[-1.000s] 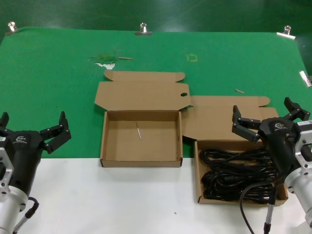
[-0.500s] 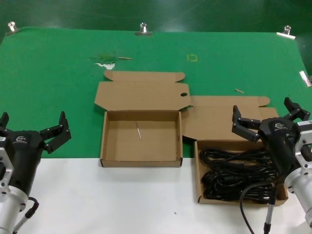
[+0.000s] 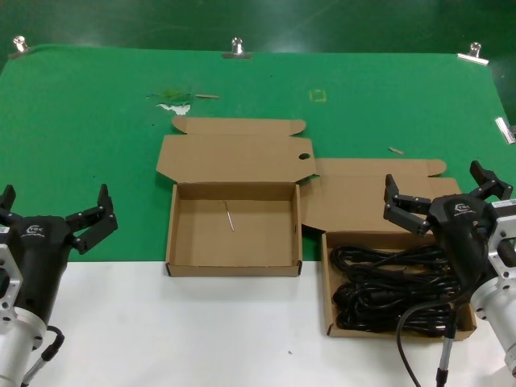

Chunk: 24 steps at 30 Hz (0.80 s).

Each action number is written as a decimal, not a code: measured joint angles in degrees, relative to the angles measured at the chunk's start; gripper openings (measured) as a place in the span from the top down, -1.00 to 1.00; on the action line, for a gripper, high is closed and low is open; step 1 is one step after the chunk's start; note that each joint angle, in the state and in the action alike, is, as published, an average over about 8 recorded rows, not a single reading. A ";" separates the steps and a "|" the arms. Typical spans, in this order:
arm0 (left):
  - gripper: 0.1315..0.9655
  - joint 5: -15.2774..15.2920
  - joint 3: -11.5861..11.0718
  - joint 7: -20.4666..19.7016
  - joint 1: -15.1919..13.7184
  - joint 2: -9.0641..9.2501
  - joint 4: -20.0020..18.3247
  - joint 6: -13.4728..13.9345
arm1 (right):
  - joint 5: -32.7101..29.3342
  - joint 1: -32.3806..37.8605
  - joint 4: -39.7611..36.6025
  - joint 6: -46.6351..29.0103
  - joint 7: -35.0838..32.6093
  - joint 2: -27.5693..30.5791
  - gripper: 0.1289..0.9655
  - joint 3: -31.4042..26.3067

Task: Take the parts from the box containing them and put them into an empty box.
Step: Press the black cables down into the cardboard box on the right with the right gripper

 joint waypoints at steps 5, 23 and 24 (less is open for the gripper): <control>-0.92 0.00 0.00 0.00 0.00 0.00 0.00 0.00 | 0.00 0.00 0.00 0.00 0.00 0.00 -1.00 0.00; -0.32 0.00 0.00 0.00 0.00 0.00 0.00 0.00 | 0.00 0.00 0.00 0.00 0.00 0.00 -1.00 0.00; -0.26 0.00 0.00 0.00 0.00 0.00 0.00 0.00 | 0.00 0.00 0.00 0.00 0.00 0.00 -1.00 0.00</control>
